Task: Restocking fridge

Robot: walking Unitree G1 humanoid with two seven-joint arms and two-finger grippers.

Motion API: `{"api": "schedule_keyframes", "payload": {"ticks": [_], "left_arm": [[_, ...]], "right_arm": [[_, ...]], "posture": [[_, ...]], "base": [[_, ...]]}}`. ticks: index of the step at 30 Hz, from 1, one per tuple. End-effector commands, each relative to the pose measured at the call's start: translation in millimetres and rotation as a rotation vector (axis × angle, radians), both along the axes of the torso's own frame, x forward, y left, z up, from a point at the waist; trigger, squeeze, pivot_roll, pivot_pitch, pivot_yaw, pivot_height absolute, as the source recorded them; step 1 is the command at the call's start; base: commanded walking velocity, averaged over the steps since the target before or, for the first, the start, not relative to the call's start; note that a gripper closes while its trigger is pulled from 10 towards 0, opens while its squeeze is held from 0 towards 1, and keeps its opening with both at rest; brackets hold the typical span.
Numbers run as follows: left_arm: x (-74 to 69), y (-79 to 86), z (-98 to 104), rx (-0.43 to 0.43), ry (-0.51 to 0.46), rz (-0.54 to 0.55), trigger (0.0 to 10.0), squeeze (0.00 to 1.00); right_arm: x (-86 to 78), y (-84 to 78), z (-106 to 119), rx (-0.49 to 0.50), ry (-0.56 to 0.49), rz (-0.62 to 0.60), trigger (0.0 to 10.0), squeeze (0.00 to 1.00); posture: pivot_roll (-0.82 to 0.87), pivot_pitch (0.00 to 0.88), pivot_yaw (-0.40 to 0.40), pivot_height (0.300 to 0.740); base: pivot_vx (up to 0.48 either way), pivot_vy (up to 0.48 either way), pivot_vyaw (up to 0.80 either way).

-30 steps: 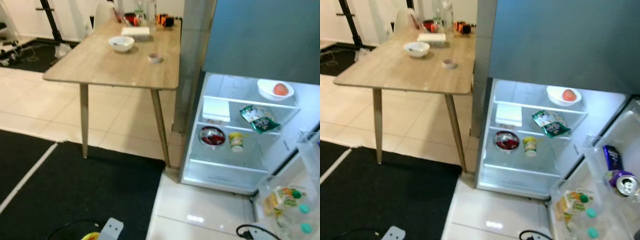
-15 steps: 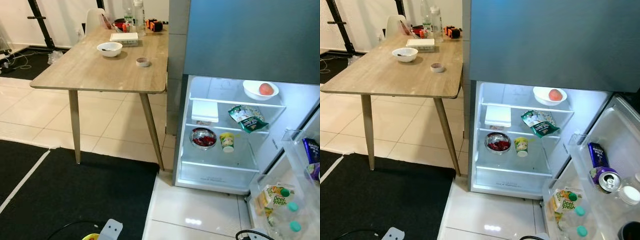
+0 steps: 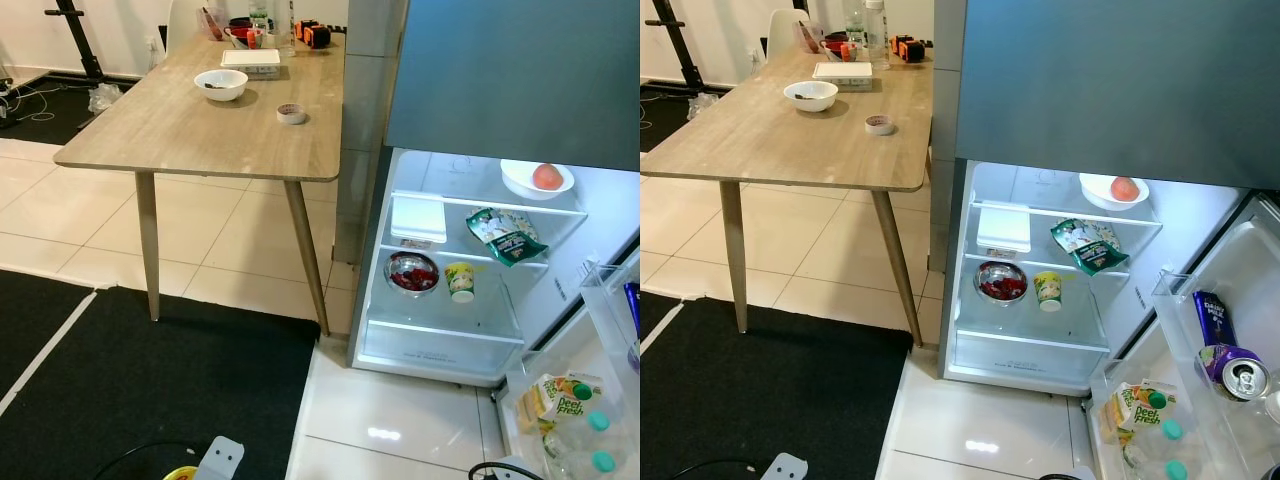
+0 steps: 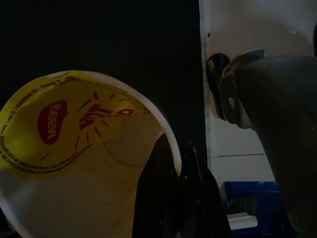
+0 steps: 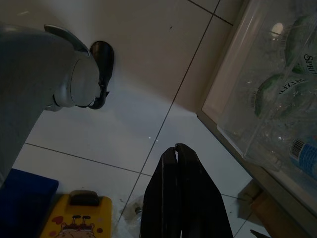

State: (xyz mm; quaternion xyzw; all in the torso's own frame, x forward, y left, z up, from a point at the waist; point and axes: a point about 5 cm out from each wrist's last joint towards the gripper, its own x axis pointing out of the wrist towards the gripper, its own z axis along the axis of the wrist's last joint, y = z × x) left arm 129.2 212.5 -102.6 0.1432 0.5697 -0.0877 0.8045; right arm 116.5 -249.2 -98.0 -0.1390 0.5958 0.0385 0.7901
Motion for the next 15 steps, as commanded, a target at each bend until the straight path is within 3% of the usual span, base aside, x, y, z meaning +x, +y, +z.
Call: {"api": "schedule_keyframes", "payload": {"ticks": [1, 15], "left_arm": [[-0.8, -12.4, -2.1, -0.043, 0.002, -0.013, 10.0, 0.00], [-0.5, -12.7, -2.1, -0.048, 0.002, -0.016, 10.0, 0.00]], "right_arm": [[-2.5, 0.7, -0.9, 0.002, 0.005, 0.007, 10.0, 0.00], [-4.3, 3.0, -2.0, 0.005, 0.011, 0.012, 10.0, 0.00]], "posture": [[-0.02, 0.000, -0.064, 0.740], [-0.02, 0.000, -0.062, 0.740]], "base": [[0.255, 0.000, 0.00], [0.279, 0.000, 0.00]]}}
